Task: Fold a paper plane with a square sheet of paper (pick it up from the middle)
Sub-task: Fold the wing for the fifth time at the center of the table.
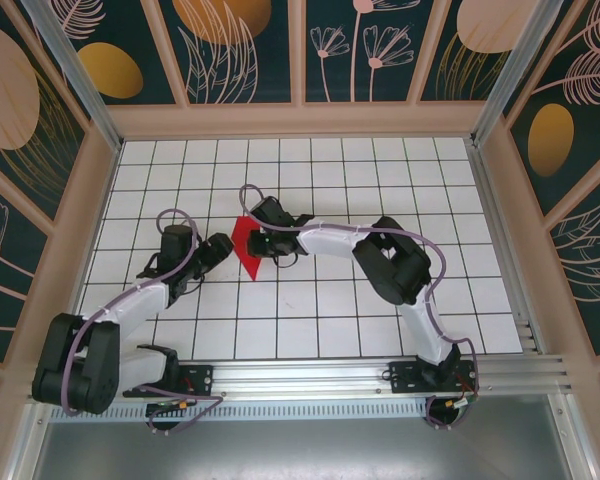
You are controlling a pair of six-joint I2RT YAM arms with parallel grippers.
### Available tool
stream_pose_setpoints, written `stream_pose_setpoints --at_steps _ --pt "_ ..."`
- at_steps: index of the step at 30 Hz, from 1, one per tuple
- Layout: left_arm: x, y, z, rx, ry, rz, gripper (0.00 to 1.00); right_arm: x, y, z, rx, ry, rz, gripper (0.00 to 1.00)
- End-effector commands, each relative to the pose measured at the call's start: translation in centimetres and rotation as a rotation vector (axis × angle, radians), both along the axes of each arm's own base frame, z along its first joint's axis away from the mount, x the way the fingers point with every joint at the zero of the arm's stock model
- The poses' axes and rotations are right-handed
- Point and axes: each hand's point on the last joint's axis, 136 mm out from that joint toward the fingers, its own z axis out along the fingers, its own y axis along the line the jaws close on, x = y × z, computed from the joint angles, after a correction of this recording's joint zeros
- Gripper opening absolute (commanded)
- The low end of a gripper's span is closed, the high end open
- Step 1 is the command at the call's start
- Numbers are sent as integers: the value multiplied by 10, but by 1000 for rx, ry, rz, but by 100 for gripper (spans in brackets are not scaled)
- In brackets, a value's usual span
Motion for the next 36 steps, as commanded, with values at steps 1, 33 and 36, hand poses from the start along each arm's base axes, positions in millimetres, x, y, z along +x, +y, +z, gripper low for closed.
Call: stream_pose_setpoints --at_steps 1,33,36 --pt "5 -14 9 -91 -35 -44 70 -6 -16 -24 -51 20 19 20" --pt "36 -42 -33 -158 108 -142 38 -8 -44 -31 90 98 38 19" --pt "38 -44 -34 -164 111 -149 35 -5 -45 -30 97 99 36 19"
